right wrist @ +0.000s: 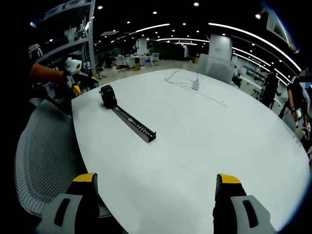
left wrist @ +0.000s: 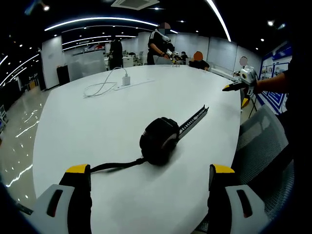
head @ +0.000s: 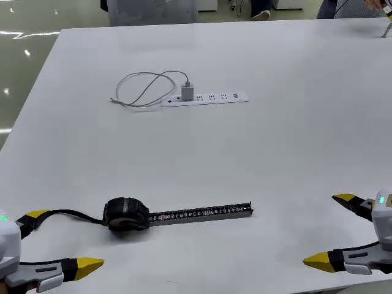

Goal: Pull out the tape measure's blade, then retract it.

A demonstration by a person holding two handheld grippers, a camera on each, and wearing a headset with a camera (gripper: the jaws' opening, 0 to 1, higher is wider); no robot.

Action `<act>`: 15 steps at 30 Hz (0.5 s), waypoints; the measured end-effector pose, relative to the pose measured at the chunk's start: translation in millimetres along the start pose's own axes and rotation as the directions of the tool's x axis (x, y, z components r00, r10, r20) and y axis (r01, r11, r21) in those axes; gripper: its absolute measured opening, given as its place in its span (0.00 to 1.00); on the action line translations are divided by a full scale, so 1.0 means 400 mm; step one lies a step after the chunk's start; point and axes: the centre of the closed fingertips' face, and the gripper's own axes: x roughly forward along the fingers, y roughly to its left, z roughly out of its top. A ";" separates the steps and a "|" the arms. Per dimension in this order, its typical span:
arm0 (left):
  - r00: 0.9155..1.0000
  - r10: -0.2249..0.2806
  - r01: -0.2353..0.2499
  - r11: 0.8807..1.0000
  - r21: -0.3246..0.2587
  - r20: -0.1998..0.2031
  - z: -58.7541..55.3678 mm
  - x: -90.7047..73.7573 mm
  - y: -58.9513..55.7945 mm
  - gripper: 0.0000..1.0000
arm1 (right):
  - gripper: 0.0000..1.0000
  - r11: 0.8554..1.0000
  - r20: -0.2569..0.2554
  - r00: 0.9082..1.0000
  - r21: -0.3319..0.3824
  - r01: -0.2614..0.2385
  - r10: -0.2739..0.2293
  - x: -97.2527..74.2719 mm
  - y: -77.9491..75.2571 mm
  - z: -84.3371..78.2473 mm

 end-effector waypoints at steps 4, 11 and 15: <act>1.000 -0.002 0.002 1.000 -0.001 -0.002 0.001 0.002 -0.002 0.99 | 0.99 1.000 -0.014 1.000 -0.021 -0.005 0.005 0.000 0.004 -0.008; 0.999 0.009 -0.008 0.999 0.035 -0.034 -0.012 0.004 0.002 0.99 | 0.99 0.999 -0.026 0.999 -0.028 -0.027 0.026 -0.002 0.010 -0.014; 0.999 0.005 -0.006 1.000 -0.022 -0.042 -0.019 0.004 0.002 0.99 | 0.99 0.999 -0.035 0.999 -0.028 -0.024 0.023 -0.003 0.007 -0.016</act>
